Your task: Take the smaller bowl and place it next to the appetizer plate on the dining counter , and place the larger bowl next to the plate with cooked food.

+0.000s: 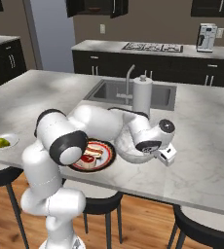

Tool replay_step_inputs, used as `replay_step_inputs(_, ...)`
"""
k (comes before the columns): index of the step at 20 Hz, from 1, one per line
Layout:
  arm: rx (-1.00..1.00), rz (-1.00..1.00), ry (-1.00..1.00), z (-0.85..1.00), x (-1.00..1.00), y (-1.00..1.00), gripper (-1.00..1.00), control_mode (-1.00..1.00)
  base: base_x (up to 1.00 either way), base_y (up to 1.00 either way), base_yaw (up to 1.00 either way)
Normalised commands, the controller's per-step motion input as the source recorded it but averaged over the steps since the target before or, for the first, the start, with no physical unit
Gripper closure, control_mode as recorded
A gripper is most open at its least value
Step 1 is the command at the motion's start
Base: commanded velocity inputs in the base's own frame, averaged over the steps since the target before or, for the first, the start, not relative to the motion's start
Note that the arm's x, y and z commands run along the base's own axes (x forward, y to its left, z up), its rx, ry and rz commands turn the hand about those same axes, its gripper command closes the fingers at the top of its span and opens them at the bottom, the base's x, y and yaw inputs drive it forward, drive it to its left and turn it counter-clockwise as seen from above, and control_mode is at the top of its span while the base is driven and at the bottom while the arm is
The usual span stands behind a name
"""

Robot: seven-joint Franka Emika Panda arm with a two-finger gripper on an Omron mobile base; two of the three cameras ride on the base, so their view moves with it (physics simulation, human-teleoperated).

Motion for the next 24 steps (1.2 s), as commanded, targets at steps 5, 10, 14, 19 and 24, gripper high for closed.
replay_step_inputs(5, 0.00, 0.00, 0.01, 0.40, -0.03, -0.21, -1.00, -1.00, 0.00, 0.00, 0.00)
replay_step_inputs(10, -0.04, 0.00, 0.00, 0.28, -0.42, 0.01, -1.00, -1.00, 0.00, 0.00, 0.00)
replay_step_inputs(14, -0.09, 0.07, 0.00, 0.44, -0.92, 0.35, -1.00, -1.00, 0.00, 0.00, 0.00)
replay_step_inputs(19, -0.21, 0.12, 0.00, 0.88, -0.58, 0.92, -1.00, -1.00, 0.00, 0.00, 0.00)
replay_step_inputs(24, -0.24, 0.16, 0.00, 0.51, -0.37, 1.00, -1.00, -1.00, 0.00, 0.00, 0.00)
